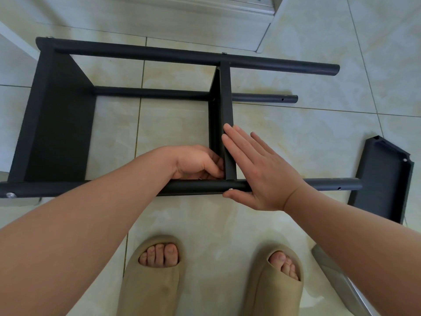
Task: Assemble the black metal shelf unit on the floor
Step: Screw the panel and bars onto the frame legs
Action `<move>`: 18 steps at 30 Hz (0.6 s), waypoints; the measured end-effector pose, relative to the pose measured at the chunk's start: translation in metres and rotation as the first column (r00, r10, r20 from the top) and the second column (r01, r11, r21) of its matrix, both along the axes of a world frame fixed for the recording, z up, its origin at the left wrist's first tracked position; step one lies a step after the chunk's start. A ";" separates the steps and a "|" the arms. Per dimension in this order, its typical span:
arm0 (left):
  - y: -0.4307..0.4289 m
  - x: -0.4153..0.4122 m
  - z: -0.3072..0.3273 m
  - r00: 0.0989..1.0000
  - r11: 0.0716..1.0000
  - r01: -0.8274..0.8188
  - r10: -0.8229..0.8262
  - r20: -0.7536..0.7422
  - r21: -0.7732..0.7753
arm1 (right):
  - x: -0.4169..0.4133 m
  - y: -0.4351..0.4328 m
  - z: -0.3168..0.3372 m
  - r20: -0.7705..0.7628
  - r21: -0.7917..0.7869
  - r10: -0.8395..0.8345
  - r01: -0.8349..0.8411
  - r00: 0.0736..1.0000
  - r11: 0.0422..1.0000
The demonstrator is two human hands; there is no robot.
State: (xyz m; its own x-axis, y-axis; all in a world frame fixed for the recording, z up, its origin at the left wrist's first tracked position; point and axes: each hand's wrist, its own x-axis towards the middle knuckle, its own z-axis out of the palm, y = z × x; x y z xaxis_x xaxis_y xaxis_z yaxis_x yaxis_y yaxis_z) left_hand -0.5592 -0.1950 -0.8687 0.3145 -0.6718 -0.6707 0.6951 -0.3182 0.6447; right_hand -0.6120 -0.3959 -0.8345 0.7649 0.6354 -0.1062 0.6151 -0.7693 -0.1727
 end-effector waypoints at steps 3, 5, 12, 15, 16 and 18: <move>-0.001 0.001 0.000 0.998 1.000 -0.024 0.024 -0.063 0.008 | 0.000 0.000 0.000 0.001 0.003 -0.001 0.001 1.000 1.000; -0.001 0.001 0.000 0.992 0.999 0.009 -0.005 -0.130 0.032 | 0.000 0.000 0.000 0.001 0.004 0.001 -0.001 1.000 1.000; -0.001 0.000 0.000 0.999 0.998 0.029 -0.030 0.012 0.064 | 0.000 -0.001 -0.001 0.015 0.014 0.003 -0.003 1.000 1.000; 0.000 0.001 -0.001 0.999 0.997 0.033 -0.035 0.030 0.067 | 0.000 -0.001 -0.002 0.019 0.018 0.003 -0.003 1.000 1.000; 0.000 0.001 -0.001 0.999 0.998 0.031 -0.032 0.028 0.061 | 0.000 0.000 -0.002 0.017 0.016 0.003 -0.003 1.000 1.000; 0.000 0.001 -0.001 1.000 0.999 0.024 -0.024 0.012 0.038 | 0.000 0.000 -0.002 0.015 0.013 0.003 -0.003 1.000 1.000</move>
